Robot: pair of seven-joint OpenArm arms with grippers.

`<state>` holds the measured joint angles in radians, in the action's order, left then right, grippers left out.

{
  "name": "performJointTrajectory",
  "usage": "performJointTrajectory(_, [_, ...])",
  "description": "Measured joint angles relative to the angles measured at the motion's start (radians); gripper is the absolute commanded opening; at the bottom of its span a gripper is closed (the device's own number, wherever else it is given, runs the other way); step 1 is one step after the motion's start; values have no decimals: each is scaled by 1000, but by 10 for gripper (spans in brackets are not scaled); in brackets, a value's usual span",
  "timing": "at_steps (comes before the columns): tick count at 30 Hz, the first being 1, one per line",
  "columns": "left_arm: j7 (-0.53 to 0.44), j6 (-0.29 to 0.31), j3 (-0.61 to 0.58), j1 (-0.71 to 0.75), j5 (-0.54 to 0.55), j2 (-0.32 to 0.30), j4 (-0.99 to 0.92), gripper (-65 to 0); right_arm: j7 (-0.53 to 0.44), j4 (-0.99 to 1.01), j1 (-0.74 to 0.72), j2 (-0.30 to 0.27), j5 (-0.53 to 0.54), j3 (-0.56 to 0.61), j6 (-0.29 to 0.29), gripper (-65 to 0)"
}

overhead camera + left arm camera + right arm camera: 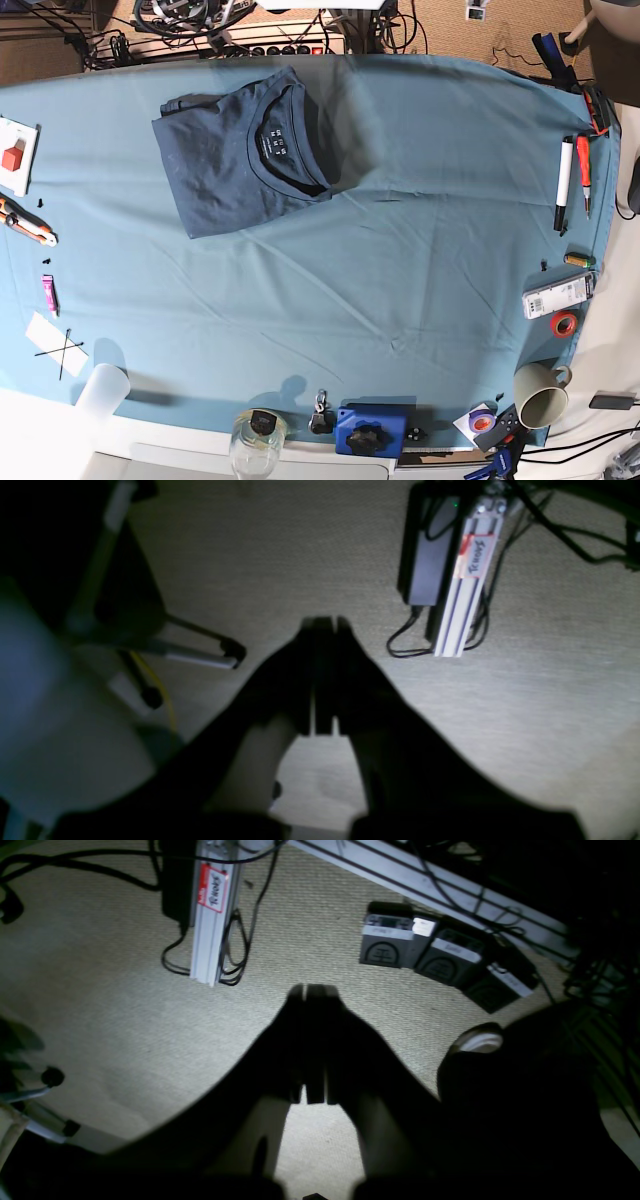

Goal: Fold the T-shirt properly

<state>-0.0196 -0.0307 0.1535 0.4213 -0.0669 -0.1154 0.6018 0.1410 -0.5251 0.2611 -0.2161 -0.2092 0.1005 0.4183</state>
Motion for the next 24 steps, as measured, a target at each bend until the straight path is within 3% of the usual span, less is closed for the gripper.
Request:
performJointTrajectory(16, [-3, 0, -2, 17, 0, 7, 0, -650, 0, 0, 0, -6, 0, 0, 0, -650])
performJointTrajectory(24, [-3, 2, 5, 22, 0, 7, 0, -650, 0, 0, 0, -68, 5, 0, 8, -650])
